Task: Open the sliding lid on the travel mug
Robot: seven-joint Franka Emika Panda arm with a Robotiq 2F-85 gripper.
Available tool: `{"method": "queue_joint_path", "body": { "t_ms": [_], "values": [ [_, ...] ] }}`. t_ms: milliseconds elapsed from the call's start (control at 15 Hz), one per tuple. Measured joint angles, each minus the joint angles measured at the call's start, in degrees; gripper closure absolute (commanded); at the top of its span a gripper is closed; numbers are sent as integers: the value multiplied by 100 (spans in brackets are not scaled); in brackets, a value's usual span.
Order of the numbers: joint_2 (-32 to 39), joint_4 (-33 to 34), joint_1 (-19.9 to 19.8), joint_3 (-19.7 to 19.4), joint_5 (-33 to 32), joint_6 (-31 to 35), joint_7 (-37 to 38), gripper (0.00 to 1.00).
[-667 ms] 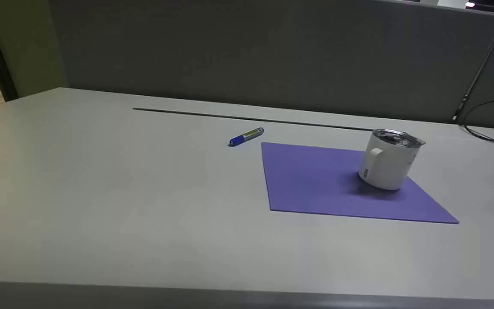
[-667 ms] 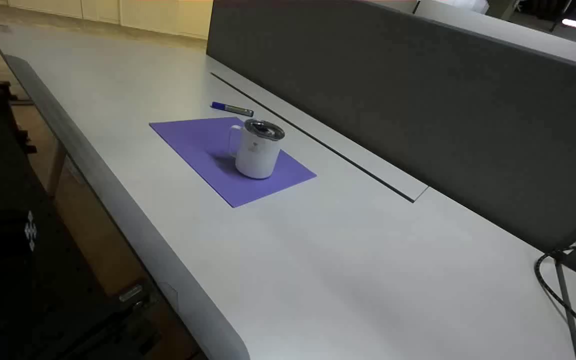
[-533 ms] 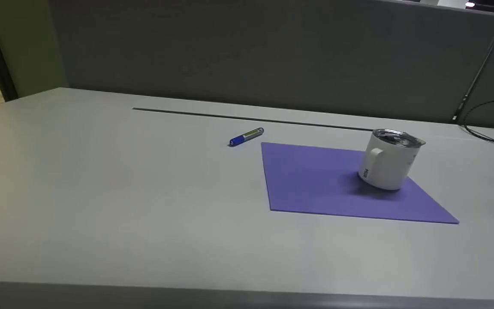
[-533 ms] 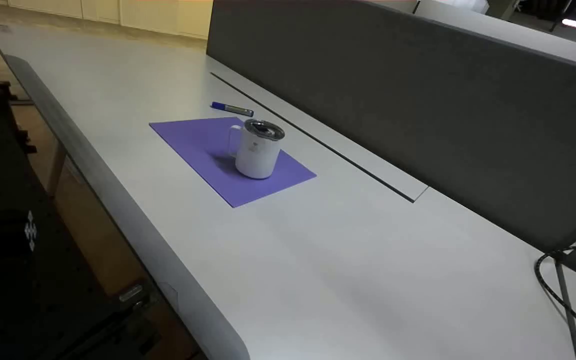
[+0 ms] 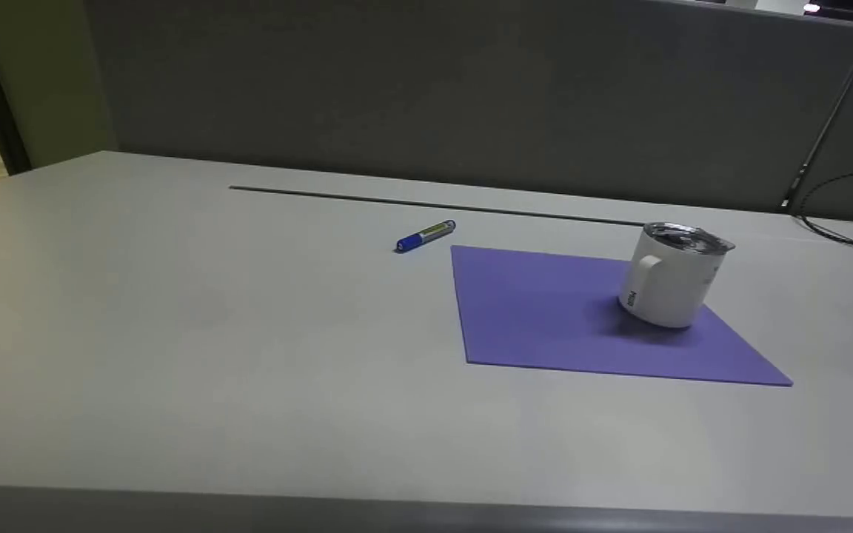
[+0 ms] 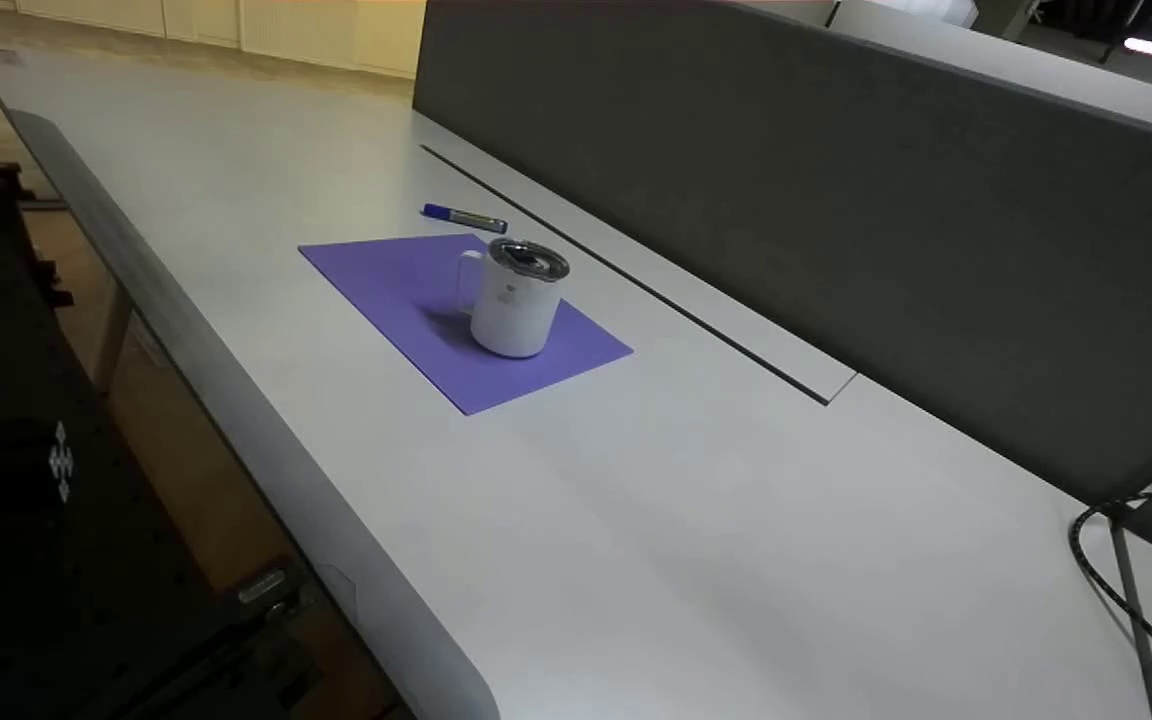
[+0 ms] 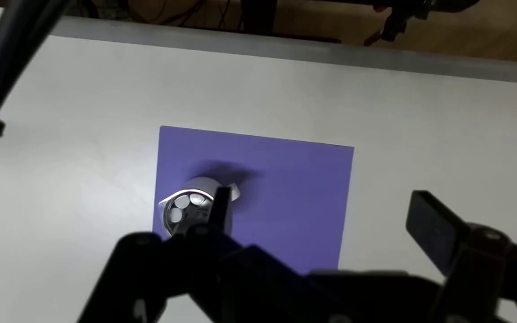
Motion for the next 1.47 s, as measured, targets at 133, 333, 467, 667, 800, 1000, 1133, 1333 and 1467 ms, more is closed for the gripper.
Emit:
{"method": "queue_joint_path", "body": {
  "t_ms": [133,333,467,667,800,1000,1133,1333,1467],
  "values": [
    [2,-1,0,0,0,0,0,0],
    [82,-16,-18,-10,-10,299,-5,25],
    [245,-59,-83,-26,-122,817,3,34],
    [576,-204,-247,-98,-257,1843,114,55],
    [824,-343,-384,-183,-339,2483,269,69],
    [1186,-524,-560,-367,-343,3032,325,90],
    [1355,-607,-640,-453,-344,3249,370,100],
    [1408,-758,-716,-568,-339,3518,405,100],
    [1408,-842,-748,-621,-338,3613,395,99]
  ]
}}
